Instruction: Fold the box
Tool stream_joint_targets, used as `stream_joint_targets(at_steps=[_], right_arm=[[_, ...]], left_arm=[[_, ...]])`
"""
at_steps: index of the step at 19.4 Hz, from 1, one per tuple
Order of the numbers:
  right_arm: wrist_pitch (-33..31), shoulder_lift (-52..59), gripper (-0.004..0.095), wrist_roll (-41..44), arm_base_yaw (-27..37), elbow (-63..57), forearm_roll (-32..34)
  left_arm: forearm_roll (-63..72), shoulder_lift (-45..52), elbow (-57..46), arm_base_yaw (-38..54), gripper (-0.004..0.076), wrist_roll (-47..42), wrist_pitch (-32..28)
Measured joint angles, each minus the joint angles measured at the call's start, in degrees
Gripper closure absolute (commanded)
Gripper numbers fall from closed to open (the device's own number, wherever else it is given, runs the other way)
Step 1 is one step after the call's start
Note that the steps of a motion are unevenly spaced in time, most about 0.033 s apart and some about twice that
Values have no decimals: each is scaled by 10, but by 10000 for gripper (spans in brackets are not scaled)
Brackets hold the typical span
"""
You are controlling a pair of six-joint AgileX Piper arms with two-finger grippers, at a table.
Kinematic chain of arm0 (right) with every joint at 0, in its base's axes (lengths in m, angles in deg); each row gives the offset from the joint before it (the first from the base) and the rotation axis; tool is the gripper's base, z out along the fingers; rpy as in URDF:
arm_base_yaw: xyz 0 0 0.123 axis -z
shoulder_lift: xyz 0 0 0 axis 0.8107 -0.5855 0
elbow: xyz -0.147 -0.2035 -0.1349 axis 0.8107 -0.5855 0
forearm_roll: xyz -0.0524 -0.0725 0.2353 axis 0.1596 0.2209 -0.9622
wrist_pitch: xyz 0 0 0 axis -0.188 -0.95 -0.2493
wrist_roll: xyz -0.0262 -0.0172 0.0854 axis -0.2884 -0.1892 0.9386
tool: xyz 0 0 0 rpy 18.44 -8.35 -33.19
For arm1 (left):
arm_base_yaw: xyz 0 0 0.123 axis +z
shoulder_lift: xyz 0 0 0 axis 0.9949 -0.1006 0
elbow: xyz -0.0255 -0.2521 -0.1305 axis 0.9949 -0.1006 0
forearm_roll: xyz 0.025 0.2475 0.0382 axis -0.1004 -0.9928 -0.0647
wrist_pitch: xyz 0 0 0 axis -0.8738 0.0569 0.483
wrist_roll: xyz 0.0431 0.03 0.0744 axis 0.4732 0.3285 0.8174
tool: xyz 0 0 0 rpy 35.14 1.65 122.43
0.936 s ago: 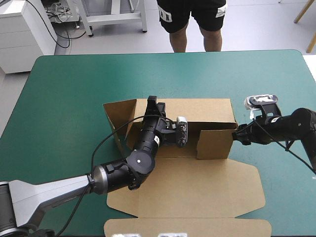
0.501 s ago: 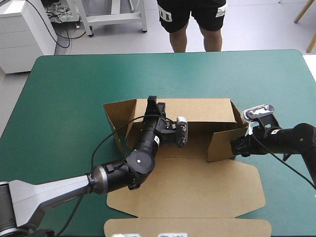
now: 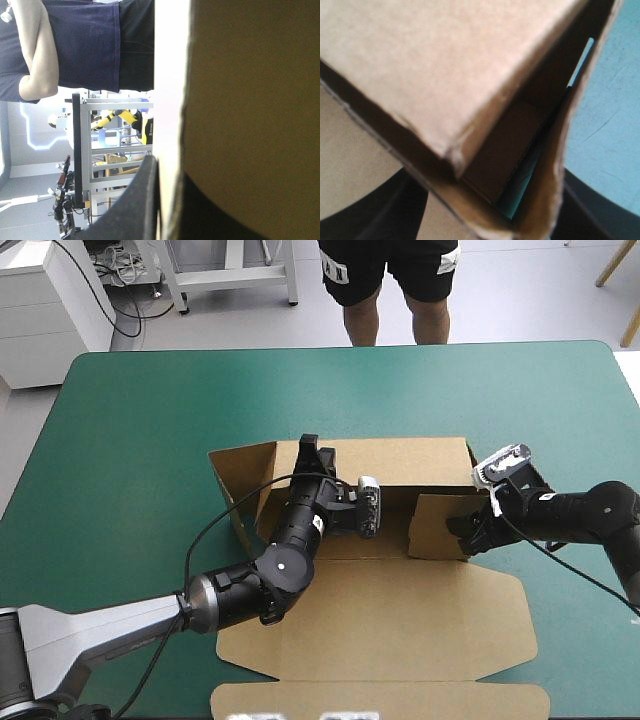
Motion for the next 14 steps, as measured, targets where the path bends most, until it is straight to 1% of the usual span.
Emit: stream_joint_targets(at_steps=[6,8,10,11,12,13,14], right_arm=[[-2,-4,334,-4,0,0,-49],[4,-20,393,-6,0,0,-68],[15,-30,597,-6,0,-7,-72],[20,-34,763,-6,0,-11,-72],[27,-37,897,-8,1,-11,-69],[35,-37,911,-11,2,-11,-68],[43,-37,904,-15,2,-11,-66]], left_arm=[[0,0,0,0,731,0,0],[0,0,0,0,731,0,0],[0,0,0,0,732,0,0],[0,0,0,0,732,0,0],[0,0,0,0,732,0,0],[0,0,0,0,732,0,-1],[-1,0,0,-1,732,0,-2]])
